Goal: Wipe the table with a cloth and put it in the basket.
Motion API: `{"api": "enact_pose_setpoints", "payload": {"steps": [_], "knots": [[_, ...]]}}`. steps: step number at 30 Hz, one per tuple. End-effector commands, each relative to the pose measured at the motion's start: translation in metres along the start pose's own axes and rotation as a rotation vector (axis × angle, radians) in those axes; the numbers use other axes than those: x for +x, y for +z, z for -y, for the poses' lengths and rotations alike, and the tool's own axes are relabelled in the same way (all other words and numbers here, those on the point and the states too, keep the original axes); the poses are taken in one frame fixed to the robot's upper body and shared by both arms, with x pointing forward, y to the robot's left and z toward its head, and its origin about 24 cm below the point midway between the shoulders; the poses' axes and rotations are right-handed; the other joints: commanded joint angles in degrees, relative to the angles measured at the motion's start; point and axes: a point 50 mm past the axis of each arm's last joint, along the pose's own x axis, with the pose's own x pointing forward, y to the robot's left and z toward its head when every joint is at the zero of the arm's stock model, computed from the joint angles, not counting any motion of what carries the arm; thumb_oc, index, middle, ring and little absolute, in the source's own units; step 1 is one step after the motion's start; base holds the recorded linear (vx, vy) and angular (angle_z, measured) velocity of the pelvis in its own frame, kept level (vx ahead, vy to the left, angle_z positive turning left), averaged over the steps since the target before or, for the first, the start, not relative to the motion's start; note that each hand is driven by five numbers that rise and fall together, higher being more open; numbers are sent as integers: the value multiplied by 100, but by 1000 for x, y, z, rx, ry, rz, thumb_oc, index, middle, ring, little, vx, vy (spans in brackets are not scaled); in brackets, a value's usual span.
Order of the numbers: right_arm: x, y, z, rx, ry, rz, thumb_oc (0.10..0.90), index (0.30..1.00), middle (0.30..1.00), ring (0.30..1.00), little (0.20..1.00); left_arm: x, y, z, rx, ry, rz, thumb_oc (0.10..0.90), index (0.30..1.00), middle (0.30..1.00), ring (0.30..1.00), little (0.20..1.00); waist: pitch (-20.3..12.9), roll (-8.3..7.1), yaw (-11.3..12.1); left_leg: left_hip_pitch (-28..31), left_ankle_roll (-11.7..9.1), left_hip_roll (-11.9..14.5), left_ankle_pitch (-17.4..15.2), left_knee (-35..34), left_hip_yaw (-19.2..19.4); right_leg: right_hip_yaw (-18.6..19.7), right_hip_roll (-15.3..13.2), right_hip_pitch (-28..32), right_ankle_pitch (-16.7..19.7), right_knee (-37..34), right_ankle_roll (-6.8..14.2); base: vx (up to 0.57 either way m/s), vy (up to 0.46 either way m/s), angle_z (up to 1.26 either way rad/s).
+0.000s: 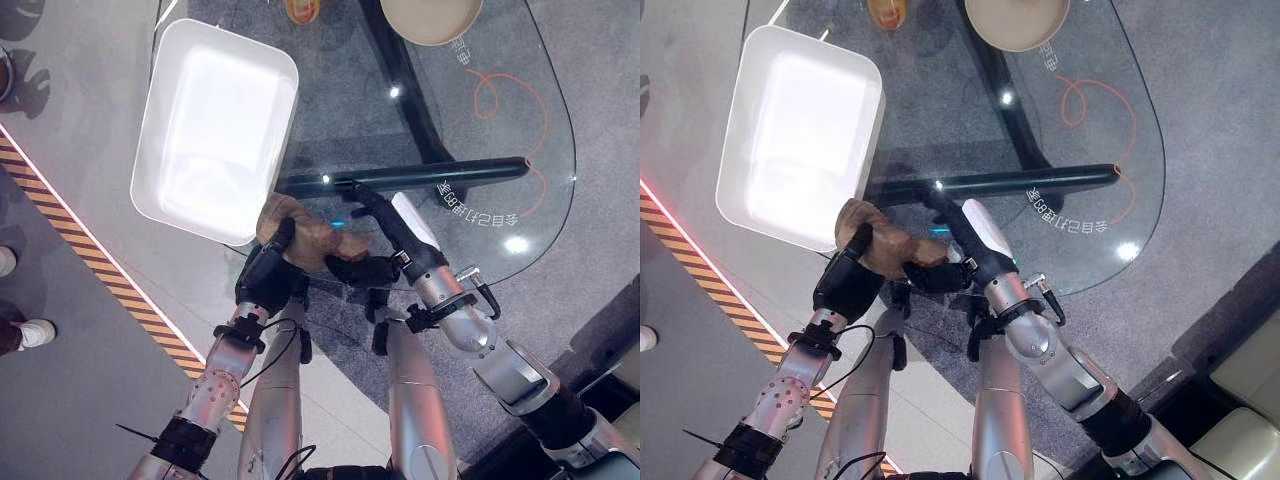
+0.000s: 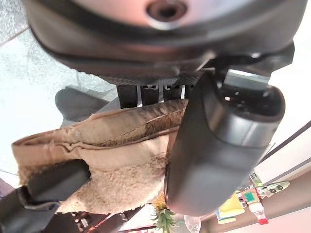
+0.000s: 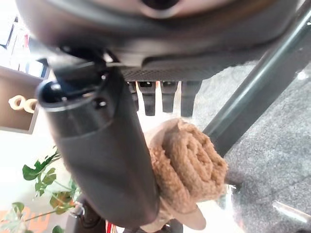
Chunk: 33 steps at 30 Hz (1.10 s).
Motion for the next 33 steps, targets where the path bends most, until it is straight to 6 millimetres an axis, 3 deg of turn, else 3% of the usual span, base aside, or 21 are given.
{"api": "enact_pose_setpoints", "payload": {"steps": [1,12,16,20,26,33], "knots": [[1,21,34,-21,-211,113,800,900,900,900,900,-3,-1,50,-55,-338,33,100,300,300,300,200,-155,-93,42,58,224,-339,-1060,797,484,-252,393,118,607,-864,134,0,0,0],[-10,13,50,2,-317,86,800,900,900,900,900,-9,8,44,-23,-325,74,100,300,300,300,200,-155,-119,-5,65,231,-296,-1103,832,503,-216,415,103,582,-803,150,0,0,0],[-15,6,51,16,-316,45,800,900,900,900,900,-12,24,47,76,-347,182,100,300,300,300,200,-155,-104,-8,70,222,-277,-1096,820,521,-205,422,96,552,-785,142,5,4,-1],[-22,-3,52,32,-293,0,800,900,900,900,900,-18,63,53,243,-341,412,100,300,300,300,200,-155,-60,-6,109,205,-294,-1093,821,502,-176,434,124,498,-755,124,0,0,0],[-32,-11,47,40,-256,-59,800,900,900,900,900,-30,100,69,410,-315,633,100,300,300,300,200,-155,30,33,121,178,-318,-1084,849,448,-166,435,145,416,-697,74,15,40,-1],[-36,-18,42,43,-219,-115,800,900,900,900,900,-39,127,86,671,-234,812,100,300,300,300,200,-155,130,58,-30,166,-330,-1078,988,407,-136,426,18,330,-539,19,7,51,-1]]}}
